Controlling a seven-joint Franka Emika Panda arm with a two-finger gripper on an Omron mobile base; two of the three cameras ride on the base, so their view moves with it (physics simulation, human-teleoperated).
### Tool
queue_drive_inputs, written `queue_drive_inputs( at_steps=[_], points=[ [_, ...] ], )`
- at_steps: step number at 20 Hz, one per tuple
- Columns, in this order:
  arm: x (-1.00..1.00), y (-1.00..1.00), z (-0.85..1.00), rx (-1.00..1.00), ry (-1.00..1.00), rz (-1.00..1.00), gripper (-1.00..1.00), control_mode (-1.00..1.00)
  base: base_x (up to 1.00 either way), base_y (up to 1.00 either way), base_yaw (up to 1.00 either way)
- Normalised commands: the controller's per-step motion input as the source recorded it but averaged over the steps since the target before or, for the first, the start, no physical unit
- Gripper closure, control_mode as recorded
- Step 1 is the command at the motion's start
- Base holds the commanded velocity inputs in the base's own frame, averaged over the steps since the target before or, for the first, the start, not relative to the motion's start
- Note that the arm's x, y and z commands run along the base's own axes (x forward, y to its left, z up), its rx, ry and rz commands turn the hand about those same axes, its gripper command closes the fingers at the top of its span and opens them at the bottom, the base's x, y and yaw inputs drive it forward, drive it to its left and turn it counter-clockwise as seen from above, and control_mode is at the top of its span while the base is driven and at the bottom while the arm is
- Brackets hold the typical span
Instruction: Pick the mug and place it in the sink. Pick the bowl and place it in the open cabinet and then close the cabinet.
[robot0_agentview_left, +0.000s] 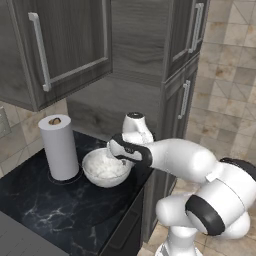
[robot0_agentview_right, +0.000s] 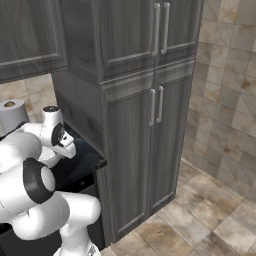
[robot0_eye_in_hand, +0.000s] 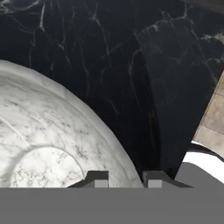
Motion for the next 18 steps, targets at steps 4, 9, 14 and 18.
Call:
queue_drive_inputs(
  at_steps=[4,9,14,18],
  points=[
    [-0.81,-0.40,0.51,0.00,-0.01,0.00,1.00,-1.00,0.00,0.00,0.00],
    [-0.82,-0.49,0.48,0.00,-0.06,0.00,1.00,-1.00,0.00,0.00,0.00],
    [-0.44,-0.32,0.44,0.00,-0.07,-0.09,1.00,-1.00,0.00,0.00,0.00],
    [-0.29,-0.21,0.39,0.00,-0.05,-0.16,1.00,-1.00,0.00,0.00,0.00]
  ],
)
